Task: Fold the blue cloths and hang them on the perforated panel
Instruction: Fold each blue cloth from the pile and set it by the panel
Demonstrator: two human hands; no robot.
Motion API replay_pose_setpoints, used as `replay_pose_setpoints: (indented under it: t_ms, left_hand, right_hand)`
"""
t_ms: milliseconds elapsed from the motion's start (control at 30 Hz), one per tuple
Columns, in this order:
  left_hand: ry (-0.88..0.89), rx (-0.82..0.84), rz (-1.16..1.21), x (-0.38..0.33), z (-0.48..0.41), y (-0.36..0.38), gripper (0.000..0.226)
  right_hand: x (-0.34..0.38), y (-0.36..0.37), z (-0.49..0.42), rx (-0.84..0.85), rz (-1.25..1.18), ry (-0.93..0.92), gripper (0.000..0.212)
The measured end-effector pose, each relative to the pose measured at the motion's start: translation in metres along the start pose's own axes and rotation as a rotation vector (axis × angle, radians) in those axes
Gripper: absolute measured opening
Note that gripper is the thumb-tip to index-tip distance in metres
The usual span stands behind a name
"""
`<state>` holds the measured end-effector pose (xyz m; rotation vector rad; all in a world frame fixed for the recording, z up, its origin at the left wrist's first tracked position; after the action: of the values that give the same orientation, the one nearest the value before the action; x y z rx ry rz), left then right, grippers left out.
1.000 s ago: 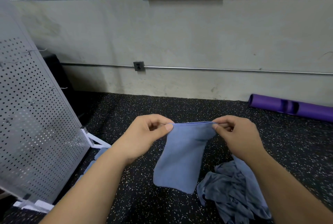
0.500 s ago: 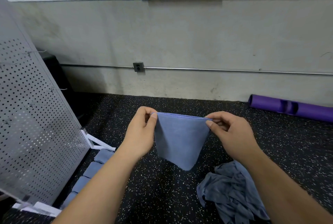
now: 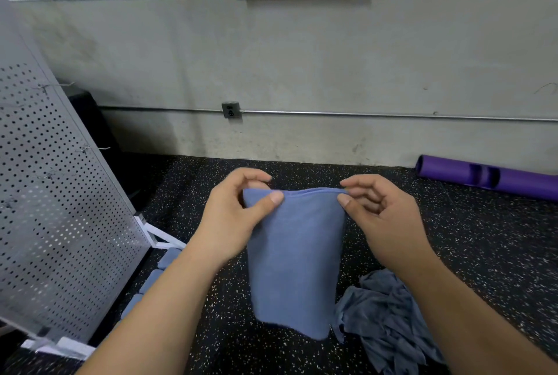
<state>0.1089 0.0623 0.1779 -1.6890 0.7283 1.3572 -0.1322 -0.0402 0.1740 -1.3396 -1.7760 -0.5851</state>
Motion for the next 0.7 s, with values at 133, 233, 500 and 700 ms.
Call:
replay_pose_setpoints:
  t_ms: [133,233,500,700]
  left_hand:
    - [0.099,0.169,-0.303,0.001,0.010,0.009,0.042]
    - [0.146,0.226,-0.388,0.000,0.014,0.016,0.041]
    - [0.188,0.314,-0.457,-0.002,0.013,0.022,0.012]
    - [0.326,0.201,-0.558,-0.006,0.013,0.017,0.004]
  right_hand:
    - [0.002,0.010,0.008,0.174,0.073,-0.004,0.025]
    - [0.005,0.016,0.015,0.335,0.136,-0.038,0.025]
    - [0.002,0.017,0.019,0.289,0.092,0.015,0.019]
    - [-0.019,0.018,0.021,0.450,-0.021,0.167,0.044]
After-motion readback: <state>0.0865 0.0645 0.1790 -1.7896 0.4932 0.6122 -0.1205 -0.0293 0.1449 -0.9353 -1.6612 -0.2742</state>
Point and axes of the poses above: each hand's wrist, its own z-axis away from the middle knuckle, its own y-axis out of the palm, x = y × z, the point moved 1 cm from there along -z, towards the middle knuckle, and after that the axes turned 14 degrees about -y, right-handed, at the moved point
